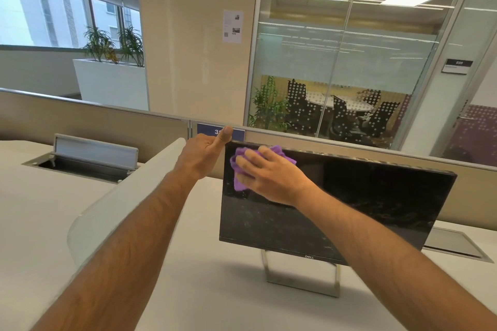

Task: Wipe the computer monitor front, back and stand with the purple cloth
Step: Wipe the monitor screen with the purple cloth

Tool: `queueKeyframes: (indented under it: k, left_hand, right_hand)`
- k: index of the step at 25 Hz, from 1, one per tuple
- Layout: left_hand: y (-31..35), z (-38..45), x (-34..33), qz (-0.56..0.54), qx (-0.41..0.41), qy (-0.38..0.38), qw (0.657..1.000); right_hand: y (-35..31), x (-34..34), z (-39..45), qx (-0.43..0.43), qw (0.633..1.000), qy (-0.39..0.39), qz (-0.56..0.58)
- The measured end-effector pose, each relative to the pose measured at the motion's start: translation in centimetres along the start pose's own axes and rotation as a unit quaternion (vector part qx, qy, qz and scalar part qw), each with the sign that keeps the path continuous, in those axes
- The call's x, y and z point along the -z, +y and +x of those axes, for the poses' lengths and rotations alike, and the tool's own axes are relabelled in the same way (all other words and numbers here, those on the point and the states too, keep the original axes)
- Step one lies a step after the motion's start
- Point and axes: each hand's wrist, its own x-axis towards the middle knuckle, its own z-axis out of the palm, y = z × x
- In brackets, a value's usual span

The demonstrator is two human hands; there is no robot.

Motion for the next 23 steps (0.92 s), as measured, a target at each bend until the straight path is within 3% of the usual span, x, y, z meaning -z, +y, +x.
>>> queueKeyframes:
  k: [2, 6, 10, 14, 17, 18, 21, 23]
  left_hand:
    - [0.1, 0.0, 0.1, -0.011, 0.0, -0.003, 1.0]
    - [1.1, -0.5, 0.7, -0.043, 0.01, -0.01, 0.999]
    - [1.3, -0.2, 0.9, -0.062, 0.032, -0.02, 0.997]
    - [1.6, -0.1, 1.1, -0.075, 0.048, -0.021, 0.996]
    - [1.8, 0.0, 1.1, -0.082, 0.063, -0.028, 0.994]
    - [1.8, 0.1, 1.2, -0.085, 0.072, -0.032, 0.993]
    - [1.9, 0.2, 1.5, -0.088, 0.092, -0.055, 0.99]
    - [1.8, 0.4, 1.6, -0.093, 0.095, -0.064, 0.989]
  right_hand:
    - [0.6, 0.6, 0.8, -0.084, 0.996, 0.02, 0.031]
    - [-0.8, 0.1, 1.3, 0.064, 0.998, -0.014, -0.023]
    - [0.0, 0.7, 2.3, -0.08, 0.996, 0.021, 0.028]
    - [-1.5, 0.3, 2.5, 0.031, 0.999, 0.003, -0.008]
    - [-0.7, 0.8, 3.1, -0.11, 0.992, 0.034, 0.052]
    - [-0.8, 0.8, 3.4, -0.112, 0.992, 0.031, 0.049]
    - [-2.2, 0.3, 3.0, 0.039, 0.999, -0.013, 0.001]
    - [-1.6, 0.3, 3.4, -0.012, 1.0, 0.003, 0.022]
